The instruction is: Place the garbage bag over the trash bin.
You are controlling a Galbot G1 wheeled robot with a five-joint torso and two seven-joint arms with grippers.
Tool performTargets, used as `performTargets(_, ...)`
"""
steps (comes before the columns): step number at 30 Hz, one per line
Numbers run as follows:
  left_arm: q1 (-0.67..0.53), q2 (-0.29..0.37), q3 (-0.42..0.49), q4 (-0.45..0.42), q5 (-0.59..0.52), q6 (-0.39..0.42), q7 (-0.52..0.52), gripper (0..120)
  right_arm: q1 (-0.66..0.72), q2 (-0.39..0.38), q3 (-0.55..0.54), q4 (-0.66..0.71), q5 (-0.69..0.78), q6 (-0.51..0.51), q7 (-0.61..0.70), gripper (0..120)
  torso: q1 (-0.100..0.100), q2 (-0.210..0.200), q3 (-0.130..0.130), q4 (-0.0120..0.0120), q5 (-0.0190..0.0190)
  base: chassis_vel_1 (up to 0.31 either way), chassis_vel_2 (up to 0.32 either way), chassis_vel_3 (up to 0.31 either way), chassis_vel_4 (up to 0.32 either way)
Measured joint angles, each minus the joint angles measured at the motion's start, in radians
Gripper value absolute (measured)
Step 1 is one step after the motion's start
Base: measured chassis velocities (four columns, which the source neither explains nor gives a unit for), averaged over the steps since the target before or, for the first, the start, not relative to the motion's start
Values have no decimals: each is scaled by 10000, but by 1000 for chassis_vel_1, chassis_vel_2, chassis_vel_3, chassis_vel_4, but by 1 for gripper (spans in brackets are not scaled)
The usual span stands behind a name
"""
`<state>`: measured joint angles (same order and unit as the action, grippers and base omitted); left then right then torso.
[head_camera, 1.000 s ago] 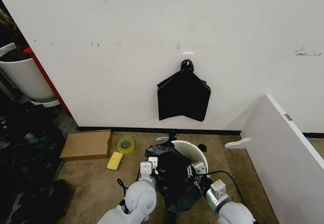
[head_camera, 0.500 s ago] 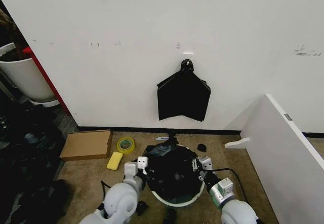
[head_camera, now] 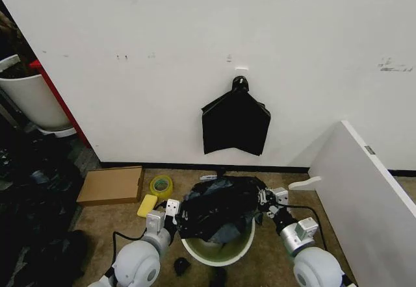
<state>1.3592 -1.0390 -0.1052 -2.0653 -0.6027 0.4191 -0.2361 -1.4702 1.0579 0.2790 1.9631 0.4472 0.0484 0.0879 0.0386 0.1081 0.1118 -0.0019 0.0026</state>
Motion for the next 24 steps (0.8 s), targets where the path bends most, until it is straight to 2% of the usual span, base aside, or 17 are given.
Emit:
performTargets(7, -28, 248, -225, -779, -895, -109, 393, 0, -472, -180, 79, 346, 267, -803, 443, 0, 0, 0, 0, -1, 2, 0, 0, 0, 0)
performTargets(15, -520, 169, -629, -1115, -2103, 86, 43, 0, -885, -234, 19, 601, 302, -715, 222, 0, 0, 0, -1, 0, -2, 0, 0, 0, 0)
performTargets(24, -1007, -221, -870, -797, -2569, -43, -554, 0, -1278, -218, 47, 312, 800, 1132, -2717, 0, 0, 0, 0, 0, -2, 0, 0, 0, 0)
